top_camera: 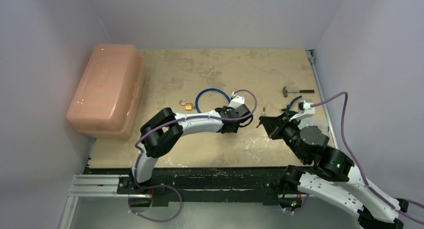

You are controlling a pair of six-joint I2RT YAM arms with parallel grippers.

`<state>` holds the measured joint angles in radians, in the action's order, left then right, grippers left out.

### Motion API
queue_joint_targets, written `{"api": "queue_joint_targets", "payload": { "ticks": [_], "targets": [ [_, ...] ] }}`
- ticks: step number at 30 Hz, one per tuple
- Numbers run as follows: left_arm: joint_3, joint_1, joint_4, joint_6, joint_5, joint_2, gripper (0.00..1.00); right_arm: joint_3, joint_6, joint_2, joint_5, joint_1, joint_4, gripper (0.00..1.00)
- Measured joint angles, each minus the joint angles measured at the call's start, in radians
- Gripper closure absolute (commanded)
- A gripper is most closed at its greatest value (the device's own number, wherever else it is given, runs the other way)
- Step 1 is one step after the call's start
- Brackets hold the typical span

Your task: Unlock with the key

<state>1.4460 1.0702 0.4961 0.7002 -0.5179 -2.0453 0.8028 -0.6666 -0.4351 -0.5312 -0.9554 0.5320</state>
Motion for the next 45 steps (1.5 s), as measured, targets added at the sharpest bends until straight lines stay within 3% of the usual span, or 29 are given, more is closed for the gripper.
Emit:
{"api": "queue_joint_targets", "payload": {
  "ticks": [2,5,19,31,39,43,45],
  "targets": [
    [0.006,-0.015,-0.006,-0.007,0.005,-0.005,0.71,0.000,0.000,0.000,0.000,0.000,0.009,1.00],
    [0.017,-0.032,-0.024,-0.013,0.017,-0.011,1.00,0.000,0.000,0.006,-0.001,0.000,0.023,1.00],
    [-0.019,-0.049,-0.108,0.000,0.077,0.013,1.00,0.000,0.001,0.028,-0.030,0.000,0.047,1.00],
    [-0.158,-0.036,-0.117,0.321,0.212,0.130,1.00,0.000,-0.003,0.067,-0.080,0.001,0.080,1.00],
    [-0.260,0.048,-0.118,0.460,0.280,0.208,1.00,0.000,-0.003,0.084,-0.085,0.001,0.098,1.00],
    [-0.238,0.090,-0.049,0.439,0.241,0.213,0.64,-0.001,-0.004,0.084,-0.085,0.001,0.099,1.00],
    [-0.196,0.098,-0.001,0.410,0.207,0.213,0.53,-0.001,-0.004,0.083,-0.084,0.001,0.098,1.00]
  ]
}}
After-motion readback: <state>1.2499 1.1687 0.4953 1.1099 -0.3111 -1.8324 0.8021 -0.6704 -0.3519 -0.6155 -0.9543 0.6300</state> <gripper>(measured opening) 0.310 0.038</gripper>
